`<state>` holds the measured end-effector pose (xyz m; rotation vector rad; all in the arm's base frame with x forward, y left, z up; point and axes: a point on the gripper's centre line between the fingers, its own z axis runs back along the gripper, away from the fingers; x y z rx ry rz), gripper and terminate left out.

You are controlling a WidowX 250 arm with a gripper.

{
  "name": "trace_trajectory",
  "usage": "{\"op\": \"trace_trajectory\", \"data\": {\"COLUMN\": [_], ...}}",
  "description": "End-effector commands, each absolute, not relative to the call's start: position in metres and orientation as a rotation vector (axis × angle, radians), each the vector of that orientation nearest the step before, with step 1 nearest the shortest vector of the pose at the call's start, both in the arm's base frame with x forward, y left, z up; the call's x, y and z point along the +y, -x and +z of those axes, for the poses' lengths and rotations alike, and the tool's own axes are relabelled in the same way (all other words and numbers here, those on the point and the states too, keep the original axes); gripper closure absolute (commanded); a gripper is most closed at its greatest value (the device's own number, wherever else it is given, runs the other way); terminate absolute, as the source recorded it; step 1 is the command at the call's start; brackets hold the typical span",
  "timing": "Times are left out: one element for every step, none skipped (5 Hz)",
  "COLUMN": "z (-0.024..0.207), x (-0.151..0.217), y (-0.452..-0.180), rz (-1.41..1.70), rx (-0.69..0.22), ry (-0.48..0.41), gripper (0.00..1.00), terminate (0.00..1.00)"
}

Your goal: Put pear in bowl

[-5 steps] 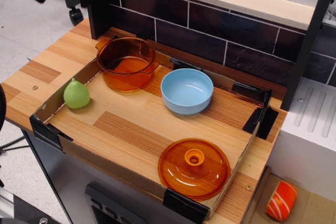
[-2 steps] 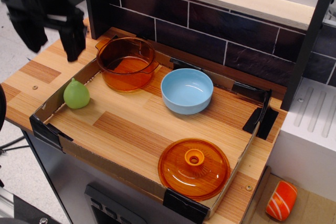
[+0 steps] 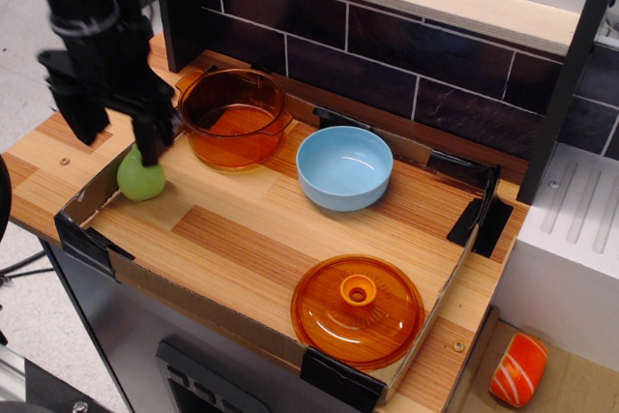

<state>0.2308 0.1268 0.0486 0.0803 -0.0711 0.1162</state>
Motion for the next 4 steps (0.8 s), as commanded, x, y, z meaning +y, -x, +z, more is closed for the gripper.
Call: {"op": "trace_trajectory", "data": {"z": [0.040, 0.032, 0.017, 0.013], "x": [0.122, 0.120, 0.123, 0.124], "y": [-0.238, -0.238, -0.238, -0.240], "rz": [0.122, 0.119, 0.102, 0.105], "rx": [-0.080, -0.062, -0.032, -0.016], "ry": [-0.099, -0.112, -0.130, -0.137], "gripper": [0.00, 0.00, 0.00, 0.00], "terminate": [0.00, 0.00, 0.00, 0.00]}}
